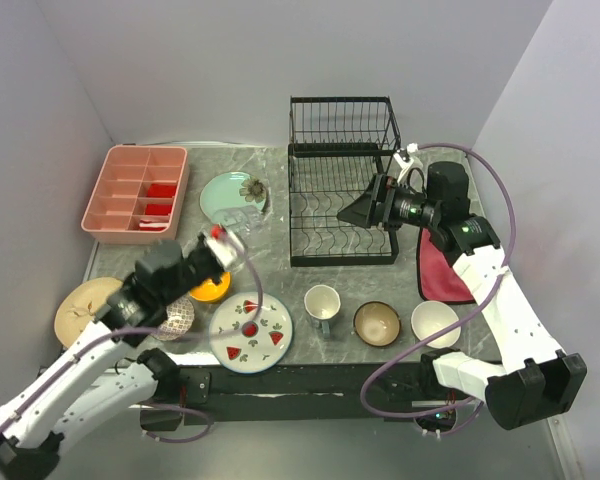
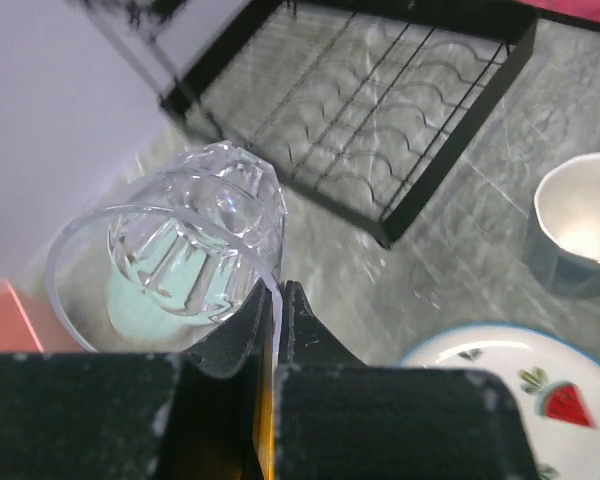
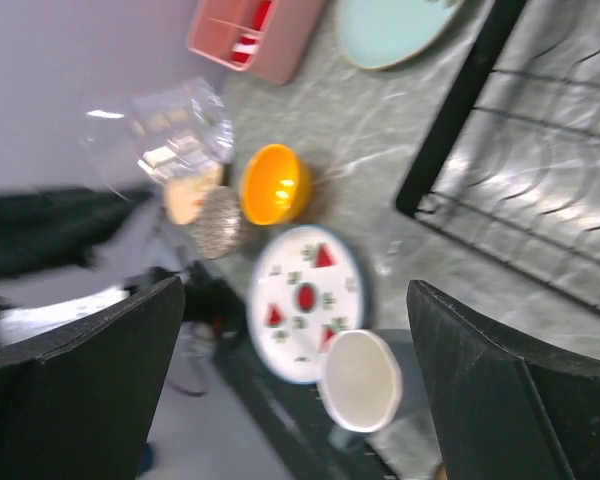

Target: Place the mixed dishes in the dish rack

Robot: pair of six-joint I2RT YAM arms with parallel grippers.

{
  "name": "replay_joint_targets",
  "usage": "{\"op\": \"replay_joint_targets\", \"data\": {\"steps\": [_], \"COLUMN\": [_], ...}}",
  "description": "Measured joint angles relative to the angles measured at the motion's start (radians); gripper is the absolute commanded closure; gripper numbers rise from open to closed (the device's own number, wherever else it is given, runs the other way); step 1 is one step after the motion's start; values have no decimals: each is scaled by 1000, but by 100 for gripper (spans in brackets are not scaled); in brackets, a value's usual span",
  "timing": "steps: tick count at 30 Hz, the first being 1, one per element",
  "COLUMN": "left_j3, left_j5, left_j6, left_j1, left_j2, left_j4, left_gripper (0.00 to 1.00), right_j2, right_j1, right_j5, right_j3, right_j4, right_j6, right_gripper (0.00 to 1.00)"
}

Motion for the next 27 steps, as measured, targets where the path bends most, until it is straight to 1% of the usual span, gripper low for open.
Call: {"op": "replay_joint_targets", "data": {"steps": [1,2,4,7,9,11,15,21,27], "left_j3": [-68,-104,-206,-335,-388,-406,-396,-350,-318], "left_j5": [-55,-85,-211,-388,-458,-497,-580,-619,-636], "left_j6": [39,66,163,352,480,564,678,795,885], "left_j1": [-70,-109,-241,-399,-461,-479,-485,-489,-496], "left_j2": [-42,-54,-58,17,105,167,256,333,466], "left_j4": [72,116,268,536,709,798,942,996,1044], "left_gripper": [99,99,99,99,99,99,99,99,99], "right_j2": [1,3,16,57,93,121,140,199,234], "right_j1": [0,-1,-3,-11,-18,-25,-39,-39,-25], "right_j5": [-15,-27,-48,-91,-134,-174,-245,-304,-320], "right_j3": [0,0,2,6,5,-10,-115,-246,-257], "right_j4": [5,11,22,56,93,153,298,479,613], "right_j6": [31,59,116,198,259,331,468,647,769], "right_gripper": [0,0,0,0,0,0,0,0,0]}}
